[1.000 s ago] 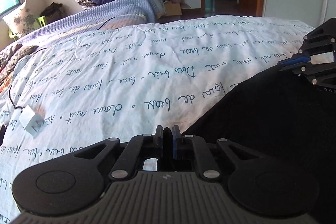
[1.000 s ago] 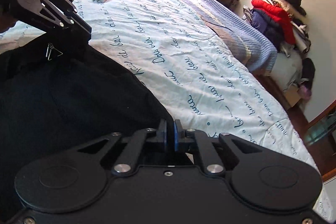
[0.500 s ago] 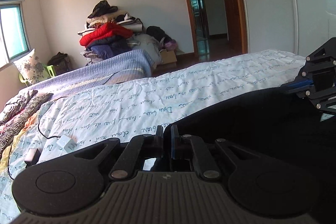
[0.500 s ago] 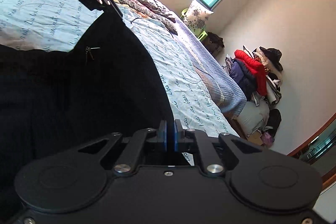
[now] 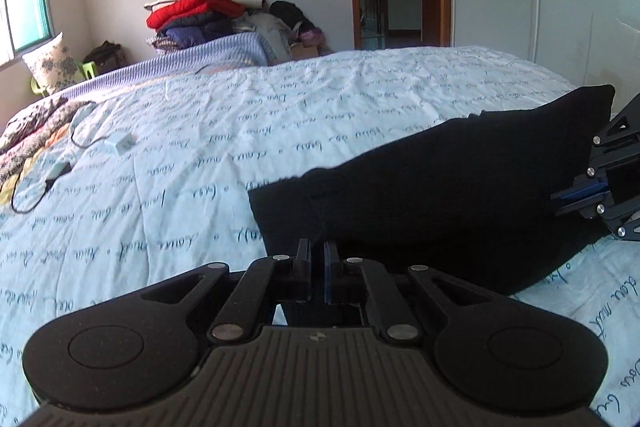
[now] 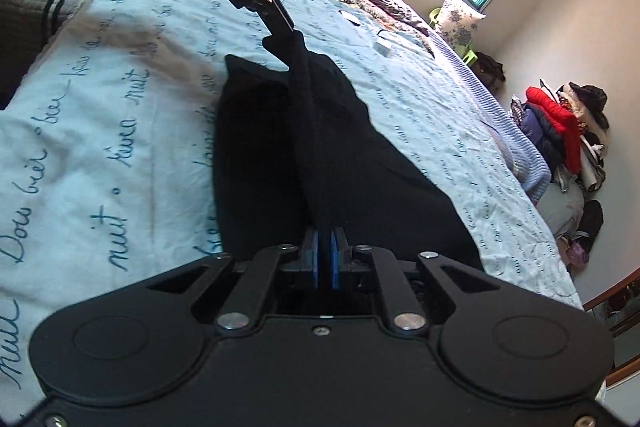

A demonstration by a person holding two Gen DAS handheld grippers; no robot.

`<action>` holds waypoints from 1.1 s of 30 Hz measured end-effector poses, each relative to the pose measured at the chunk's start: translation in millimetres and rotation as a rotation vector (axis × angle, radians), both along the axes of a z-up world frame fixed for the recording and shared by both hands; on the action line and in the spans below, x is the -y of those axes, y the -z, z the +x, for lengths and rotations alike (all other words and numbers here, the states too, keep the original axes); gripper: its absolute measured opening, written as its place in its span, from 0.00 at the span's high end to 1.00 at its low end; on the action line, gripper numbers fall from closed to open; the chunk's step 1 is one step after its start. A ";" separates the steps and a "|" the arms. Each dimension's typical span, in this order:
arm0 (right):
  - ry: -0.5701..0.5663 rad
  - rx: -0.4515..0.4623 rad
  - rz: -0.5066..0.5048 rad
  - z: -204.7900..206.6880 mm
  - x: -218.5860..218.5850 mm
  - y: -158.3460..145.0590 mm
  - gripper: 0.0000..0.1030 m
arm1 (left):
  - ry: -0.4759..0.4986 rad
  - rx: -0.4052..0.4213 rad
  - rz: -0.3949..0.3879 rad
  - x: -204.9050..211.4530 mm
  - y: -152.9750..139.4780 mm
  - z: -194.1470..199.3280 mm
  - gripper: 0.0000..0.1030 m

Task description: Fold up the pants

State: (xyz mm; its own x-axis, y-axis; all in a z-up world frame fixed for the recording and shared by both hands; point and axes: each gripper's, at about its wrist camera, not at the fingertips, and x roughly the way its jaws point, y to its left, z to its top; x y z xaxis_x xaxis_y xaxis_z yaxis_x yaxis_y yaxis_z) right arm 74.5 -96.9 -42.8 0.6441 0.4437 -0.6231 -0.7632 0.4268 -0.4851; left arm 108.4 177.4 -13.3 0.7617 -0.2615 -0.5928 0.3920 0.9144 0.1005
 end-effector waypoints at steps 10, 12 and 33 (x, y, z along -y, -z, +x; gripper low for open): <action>-0.032 -0.048 -0.054 -24.1 -10.1 11.9 0.93 | -0.070 -0.060 0.003 -24.8 10.2 -18.4 0.97; -0.029 -0.054 -0.112 -26.2 -13.3 17.5 0.93 | -0.093 -0.051 0.009 -24.3 4.2 -18.0 0.82; -0.050 0.053 0.043 22.4 -155.4 27.2 0.91 | -0.367 -0.025 0.145 -42.1 -11.8 -16.4 0.47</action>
State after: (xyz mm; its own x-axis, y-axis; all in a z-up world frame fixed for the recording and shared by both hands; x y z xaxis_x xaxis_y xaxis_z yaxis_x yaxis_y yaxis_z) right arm 96.9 58.5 -70.0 0.6521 0.5015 -0.5686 -0.7579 0.4099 -0.5076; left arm 91.9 219.5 -1.5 0.7740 0.1133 -0.6230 0.0456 0.9714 0.2332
